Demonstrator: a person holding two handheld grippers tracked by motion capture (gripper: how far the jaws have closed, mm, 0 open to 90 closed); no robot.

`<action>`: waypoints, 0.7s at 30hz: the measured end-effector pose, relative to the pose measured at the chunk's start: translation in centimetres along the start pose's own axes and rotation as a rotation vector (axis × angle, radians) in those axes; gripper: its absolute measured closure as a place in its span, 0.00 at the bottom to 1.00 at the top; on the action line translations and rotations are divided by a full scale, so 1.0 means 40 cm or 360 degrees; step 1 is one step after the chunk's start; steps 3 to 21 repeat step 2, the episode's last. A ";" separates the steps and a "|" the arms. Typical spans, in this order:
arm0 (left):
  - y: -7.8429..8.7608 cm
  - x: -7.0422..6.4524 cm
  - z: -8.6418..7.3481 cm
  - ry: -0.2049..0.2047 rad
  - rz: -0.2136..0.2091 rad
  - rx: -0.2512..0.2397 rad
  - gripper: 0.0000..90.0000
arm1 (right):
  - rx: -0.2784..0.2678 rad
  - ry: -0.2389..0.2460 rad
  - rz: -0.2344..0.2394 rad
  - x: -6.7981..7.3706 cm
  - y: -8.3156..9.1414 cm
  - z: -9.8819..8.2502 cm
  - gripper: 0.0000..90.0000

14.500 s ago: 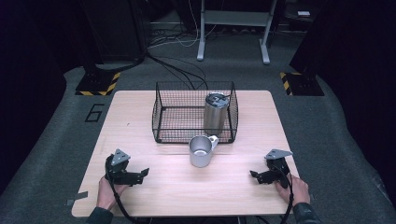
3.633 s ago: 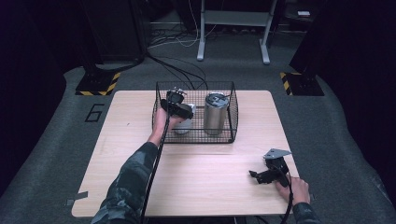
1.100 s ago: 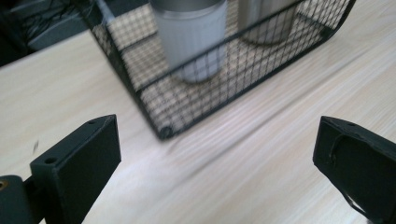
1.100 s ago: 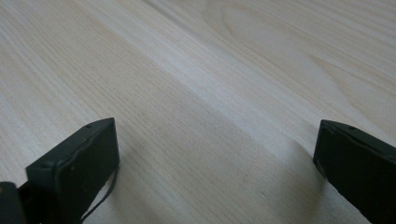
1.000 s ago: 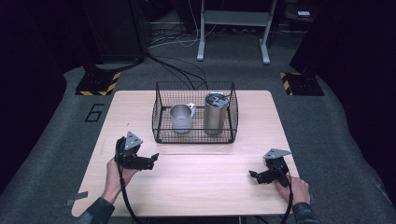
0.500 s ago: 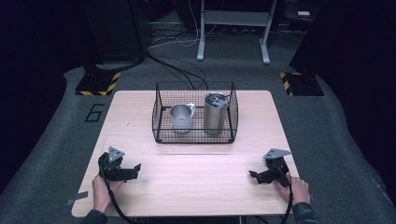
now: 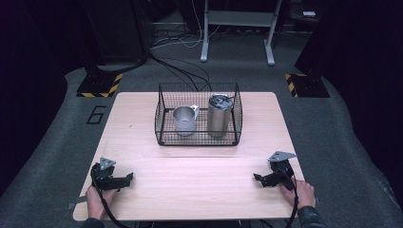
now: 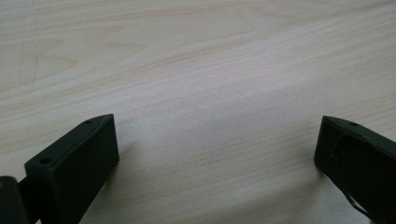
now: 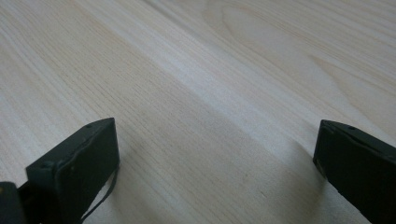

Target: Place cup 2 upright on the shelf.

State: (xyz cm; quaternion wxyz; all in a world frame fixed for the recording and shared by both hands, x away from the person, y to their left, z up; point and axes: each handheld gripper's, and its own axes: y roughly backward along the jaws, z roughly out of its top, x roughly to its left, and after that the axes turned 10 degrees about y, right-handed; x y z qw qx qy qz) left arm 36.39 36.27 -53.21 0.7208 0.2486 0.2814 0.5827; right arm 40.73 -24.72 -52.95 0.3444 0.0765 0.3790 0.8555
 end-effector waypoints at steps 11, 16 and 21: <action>-0.001 0.007 0.000 0.0008 -0.0013 0.0001 0.00 | -0.0002 0.0002 -0.0006 0.000 0.000 0.000 0.00; -0.001 0.007 0.000 0.0008 -0.0013 0.0001 0.00 | -0.0002 0.0002 -0.0006 0.000 0.000 0.000 0.00; -0.001 0.007 0.000 0.0008 -0.0013 0.0001 0.00 | -0.0002 0.0002 -0.0006 0.000 0.000 0.000 0.00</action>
